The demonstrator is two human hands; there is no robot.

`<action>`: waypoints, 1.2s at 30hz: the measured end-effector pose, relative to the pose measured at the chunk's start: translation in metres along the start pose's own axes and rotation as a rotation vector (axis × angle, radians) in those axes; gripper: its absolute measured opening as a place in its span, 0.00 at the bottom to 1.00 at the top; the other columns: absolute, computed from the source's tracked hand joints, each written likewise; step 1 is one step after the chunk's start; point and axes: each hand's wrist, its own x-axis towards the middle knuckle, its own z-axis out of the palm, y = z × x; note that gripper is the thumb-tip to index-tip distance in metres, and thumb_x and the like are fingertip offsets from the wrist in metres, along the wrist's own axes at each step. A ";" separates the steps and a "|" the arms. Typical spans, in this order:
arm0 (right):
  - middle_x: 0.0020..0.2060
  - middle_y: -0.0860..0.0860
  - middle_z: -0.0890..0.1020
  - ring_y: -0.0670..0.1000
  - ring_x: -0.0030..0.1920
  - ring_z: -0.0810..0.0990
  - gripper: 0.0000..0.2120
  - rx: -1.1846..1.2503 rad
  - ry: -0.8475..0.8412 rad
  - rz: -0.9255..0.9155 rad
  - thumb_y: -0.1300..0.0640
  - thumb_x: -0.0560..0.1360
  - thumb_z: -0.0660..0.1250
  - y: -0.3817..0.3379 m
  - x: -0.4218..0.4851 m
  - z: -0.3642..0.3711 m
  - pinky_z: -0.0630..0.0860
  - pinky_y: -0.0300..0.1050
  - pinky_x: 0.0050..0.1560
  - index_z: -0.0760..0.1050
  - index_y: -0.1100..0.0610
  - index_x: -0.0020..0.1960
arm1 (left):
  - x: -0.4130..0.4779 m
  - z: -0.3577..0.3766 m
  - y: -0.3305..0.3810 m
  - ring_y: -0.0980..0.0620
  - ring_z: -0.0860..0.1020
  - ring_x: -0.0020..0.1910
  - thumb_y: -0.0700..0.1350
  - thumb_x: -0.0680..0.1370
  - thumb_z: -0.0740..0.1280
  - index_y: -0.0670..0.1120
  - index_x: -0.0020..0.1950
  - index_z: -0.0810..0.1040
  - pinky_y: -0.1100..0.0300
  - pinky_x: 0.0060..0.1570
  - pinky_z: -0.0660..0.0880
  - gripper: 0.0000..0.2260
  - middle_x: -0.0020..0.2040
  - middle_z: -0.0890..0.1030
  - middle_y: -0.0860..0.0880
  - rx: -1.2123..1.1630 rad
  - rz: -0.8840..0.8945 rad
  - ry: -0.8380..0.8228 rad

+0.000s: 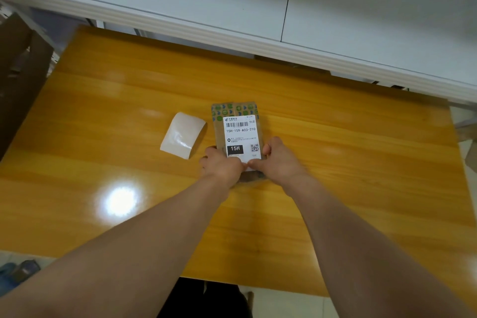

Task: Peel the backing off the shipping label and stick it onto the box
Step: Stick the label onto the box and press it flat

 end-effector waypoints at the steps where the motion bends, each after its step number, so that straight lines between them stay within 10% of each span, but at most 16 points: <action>1: 0.38 0.49 0.74 0.52 0.40 0.74 0.18 0.000 -0.012 -0.006 0.60 0.72 0.75 0.000 0.000 0.000 0.67 0.44 0.34 0.64 0.56 0.48 | 0.000 -0.001 -0.001 0.41 0.74 0.63 0.41 0.68 0.78 0.43 0.70 0.65 0.45 0.59 0.78 0.35 0.67 0.70 0.42 -0.011 0.008 -0.010; 12: 0.40 0.49 0.77 0.49 0.36 0.75 0.17 0.082 0.022 0.084 0.53 0.72 0.74 -0.006 -0.005 0.000 0.71 0.45 0.35 0.67 0.56 0.50 | 0.003 -0.009 -0.002 0.42 0.80 0.57 0.39 0.59 0.71 0.46 0.69 0.66 0.45 0.52 0.82 0.38 0.61 0.80 0.47 -0.278 -0.017 -0.243; 16: 0.55 0.57 0.79 0.59 0.54 0.79 0.28 0.068 0.163 0.147 0.41 0.71 0.71 -0.012 -0.002 0.015 0.68 0.46 0.38 0.69 0.59 0.60 | 0.000 -0.005 0.002 0.43 0.79 0.60 0.53 0.71 0.73 0.47 0.69 0.66 0.43 0.56 0.80 0.31 0.62 0.79 0.47 -0.276 -0.030 -0.161; 33: 0.66 0.58 0.70 0.54 0.55 0.70 0.39 -0.077 0.033 0.143 0.53 0.67 0.79 -0.009 -0.006 0.012 0.64 0.42 0.33 0.60 0.57 0.69 | -0.007 -0.026 -0.002 0.48 0.81 0.53 0.25 0.76 0.59 0.49 0.69 0.69 0.55 0.47 0.79 0.27 0.58 0.83 0.48 -0.324 0.064 -0.442; 36: 0.66 0.57 0.70 0.56 0.61 0.72 0.41 -0.101 0.006 0.166 0.55 0.65 0.81 -0.013 -0.006 0.009 0.71 0.45 0.45 0.60 0.57 0.70 | -0.008 -0.032 -0.002 0.46 0.81 0.56 0.23 0.75 0.56 0.50 0.70 0.69 0.53 0.50 0.78 0.30 0.61 0.83 0.47 -0.321 0.070 -0.503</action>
